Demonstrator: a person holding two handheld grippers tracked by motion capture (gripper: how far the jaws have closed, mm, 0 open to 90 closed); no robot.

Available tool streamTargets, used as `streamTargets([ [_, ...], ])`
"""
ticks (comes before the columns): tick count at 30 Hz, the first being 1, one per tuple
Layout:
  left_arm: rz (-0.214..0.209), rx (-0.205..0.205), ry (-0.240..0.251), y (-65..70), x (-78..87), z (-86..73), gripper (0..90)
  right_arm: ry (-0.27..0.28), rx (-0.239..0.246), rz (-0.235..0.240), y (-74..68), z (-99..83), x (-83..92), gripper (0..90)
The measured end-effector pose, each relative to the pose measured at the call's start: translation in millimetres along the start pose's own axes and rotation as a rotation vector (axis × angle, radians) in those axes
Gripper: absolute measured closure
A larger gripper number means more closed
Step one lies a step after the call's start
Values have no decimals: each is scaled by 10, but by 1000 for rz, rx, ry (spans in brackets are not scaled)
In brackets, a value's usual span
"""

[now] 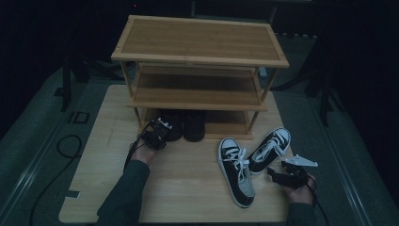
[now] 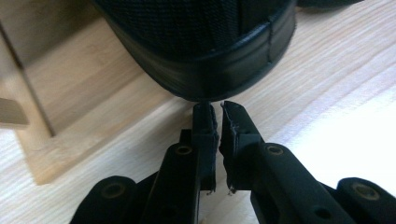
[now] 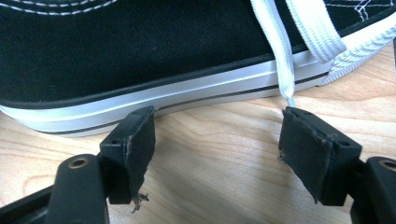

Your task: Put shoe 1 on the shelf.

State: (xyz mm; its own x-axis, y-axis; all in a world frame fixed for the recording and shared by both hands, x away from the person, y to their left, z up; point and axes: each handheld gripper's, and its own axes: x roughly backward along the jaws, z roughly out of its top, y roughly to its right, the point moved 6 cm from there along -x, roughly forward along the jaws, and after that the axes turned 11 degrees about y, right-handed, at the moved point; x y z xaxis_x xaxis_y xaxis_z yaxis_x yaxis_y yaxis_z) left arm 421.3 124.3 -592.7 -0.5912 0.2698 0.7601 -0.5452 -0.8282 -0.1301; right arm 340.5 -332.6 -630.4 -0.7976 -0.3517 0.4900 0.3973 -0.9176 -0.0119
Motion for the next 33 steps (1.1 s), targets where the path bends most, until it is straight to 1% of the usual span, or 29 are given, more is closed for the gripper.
streamTargets([
  [1, -3, 4, 1, 7, -1, -15, 811, 0, 1, 0, 0, 0, 0, 267],
  [2, -10, 11, 4, 12, -5, -33, 764, 0, 1, 0, 0, 0, 0, 267],
  [3, -18, 17, 8, 18, -9, -55, 764, 0, 1, 0, 0, 0, 0, 267],
  [4, -25, 20, 11, 26, -9, -78, 726, 0, 1, 0, 0, 0, 0, 267],
  [5, -33, 22, 14, 31, -10, -95, 726, 0, 1, 0, 0, 0, 0, 267],
  [7, -49, 19, 27, 47, -9, -156, 695, 0, 1, 0, 0, 0, 0, 267],
  [8, -49, 19, 27, 47, -9, -156, 683, 0, 1, 0, 0, 0, 0, 267],
  [9, -58, 23, 40, 49, 2, -179, 683, 0, 1, 0, 0, 0, 0, 267],
  [10, -59, 28, 45, 49, 12, -196, 666, 0, 0, 0, -1, 0, 0, 267],
  [12, -61, 30, 47, 44, 20, -210, 660, 0, 0, -1, -1, 0, 0, 267],
  [13, -58, 38, 52, 38, 23, -220, 643, 0, 1, -1, -1, 0, 0, 266],
  [15, -69, 56, 62, 31, 24, -236, 610, -1, 0, -1, -1, 0, -1, 266],
  [16, -77, 71, 76, 31, 21, -245, 600, -1, 0, -1, 0, 0, -1, 266],
  [17, -82, 74, 88, 28, 22, -256, 590, 0, 0, -1, 0, 0, -1, 265],
  [20, -87, 65, 111, 34, 26, -279, 571, 0, -2, -2, 0, 1, -1, 265],
  [25, -85, 68, 141, 31, 28, -307, 541, -3, -3, -3, -2, 2, 0, 266],
  [31, -86, 63, 156, 34, 54, -361, 482, -15, -7, -8, -4, 9, 1, 265],
  [33, -88, 63, 170, 33, 62, -384, 473, -20, -7, -8, -3, 12, 1, 265],
])
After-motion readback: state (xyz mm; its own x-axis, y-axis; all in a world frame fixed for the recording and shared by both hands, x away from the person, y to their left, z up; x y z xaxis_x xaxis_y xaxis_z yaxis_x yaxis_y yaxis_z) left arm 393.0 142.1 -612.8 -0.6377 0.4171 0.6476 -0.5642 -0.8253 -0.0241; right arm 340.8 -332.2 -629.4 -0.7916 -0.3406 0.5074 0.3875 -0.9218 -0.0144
